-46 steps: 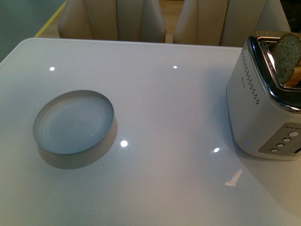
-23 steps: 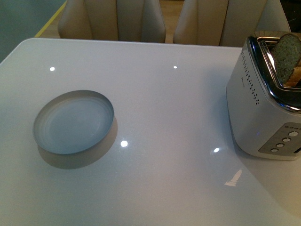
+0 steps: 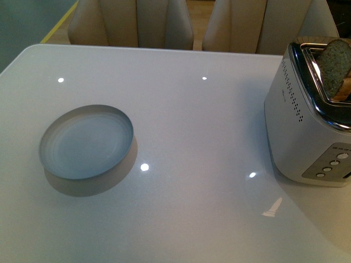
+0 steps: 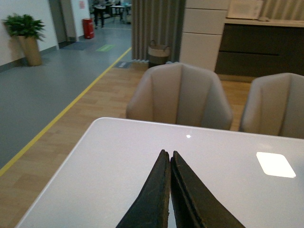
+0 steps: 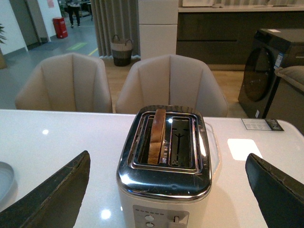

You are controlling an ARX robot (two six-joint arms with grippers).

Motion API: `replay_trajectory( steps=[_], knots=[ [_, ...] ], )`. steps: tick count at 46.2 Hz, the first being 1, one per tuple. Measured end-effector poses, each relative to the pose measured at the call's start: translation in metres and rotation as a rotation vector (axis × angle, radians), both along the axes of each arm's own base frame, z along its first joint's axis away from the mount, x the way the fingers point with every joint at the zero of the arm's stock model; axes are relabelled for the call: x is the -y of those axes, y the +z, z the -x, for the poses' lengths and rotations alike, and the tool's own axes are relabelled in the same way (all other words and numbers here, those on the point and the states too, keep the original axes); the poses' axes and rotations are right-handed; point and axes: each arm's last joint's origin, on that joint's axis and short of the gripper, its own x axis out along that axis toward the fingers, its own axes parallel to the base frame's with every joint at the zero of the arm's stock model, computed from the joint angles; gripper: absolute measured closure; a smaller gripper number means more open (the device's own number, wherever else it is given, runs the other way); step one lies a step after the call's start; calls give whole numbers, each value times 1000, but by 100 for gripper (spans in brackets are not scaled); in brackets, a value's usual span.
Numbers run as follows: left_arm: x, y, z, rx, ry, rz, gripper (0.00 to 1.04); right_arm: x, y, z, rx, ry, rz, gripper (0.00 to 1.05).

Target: Left arm holds plate, right arm toasts bread

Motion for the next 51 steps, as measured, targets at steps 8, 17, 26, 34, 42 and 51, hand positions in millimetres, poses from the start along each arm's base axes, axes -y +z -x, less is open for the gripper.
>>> replay_trajectory(
  steps=[8, 17, 26, 34, 42, 51],
  knots=[
    [-1, -5, 12, 1, -2, -1, 102, 0, 0, 0, 0, 0, 0, 9],
    [-1, -12, 22, 14, -2, -1, 102, 0, 0, 0, 0, 0, 0, 9],
    [-1, -10, 28, 18, -2, -1, 102, 0, 0, 0, 0, 0, 0, 9],
    [-1, -10, 33, 22, -2, -1, 102, 0, 0, 0, 0, 0, 0, 9],
    [-1, -10, 36, 22, -2, -1, 102, 0, 0, 0, 0, 0, 0, 9],
    [-1, -10, 41, 21, -2, -1, 102, 0, 0, 0, 0, 0, 0, 9]
  ],
)
